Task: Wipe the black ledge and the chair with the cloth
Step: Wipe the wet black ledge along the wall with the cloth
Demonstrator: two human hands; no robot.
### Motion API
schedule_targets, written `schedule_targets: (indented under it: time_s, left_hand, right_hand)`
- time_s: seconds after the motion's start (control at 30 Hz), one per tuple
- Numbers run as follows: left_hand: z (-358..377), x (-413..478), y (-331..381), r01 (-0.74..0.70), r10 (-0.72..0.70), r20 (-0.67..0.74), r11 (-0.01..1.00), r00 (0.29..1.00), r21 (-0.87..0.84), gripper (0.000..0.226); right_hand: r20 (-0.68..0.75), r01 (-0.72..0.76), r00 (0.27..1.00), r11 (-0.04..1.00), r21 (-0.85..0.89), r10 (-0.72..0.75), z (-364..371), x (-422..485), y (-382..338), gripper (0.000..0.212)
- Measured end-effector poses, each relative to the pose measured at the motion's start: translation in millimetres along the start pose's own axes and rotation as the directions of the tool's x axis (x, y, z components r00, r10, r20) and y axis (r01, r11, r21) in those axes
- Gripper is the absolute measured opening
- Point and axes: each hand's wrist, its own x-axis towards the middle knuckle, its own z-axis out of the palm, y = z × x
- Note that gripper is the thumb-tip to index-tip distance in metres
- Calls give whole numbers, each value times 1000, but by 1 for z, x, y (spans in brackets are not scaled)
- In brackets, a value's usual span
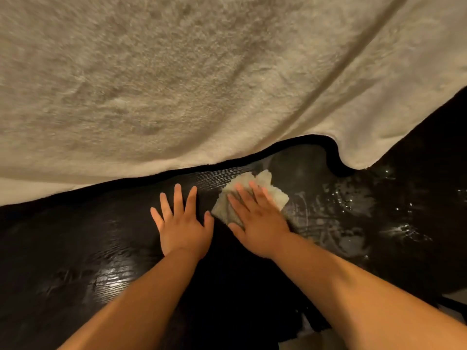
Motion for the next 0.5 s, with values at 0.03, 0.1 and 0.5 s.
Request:
schedule_targets:
  time_s: [0.03,0.1,0.5]
  left_hand:
    - [0,0,0,1,-1,-2,1000,1000,7,76]
    - [0,1,-1,9,-9,-7,1000,1000,10,76]
    - [0,1,2,18,-19,-52,1000,998,-17,74]
  right_hand:
    - [9,63,998,998,-1,-63,0,0,4,76]
    - [44,160,986,986,-48,-158,-9,15,24,77]
    - [23,-63,998,997,-40,64,-19,25,35,79]
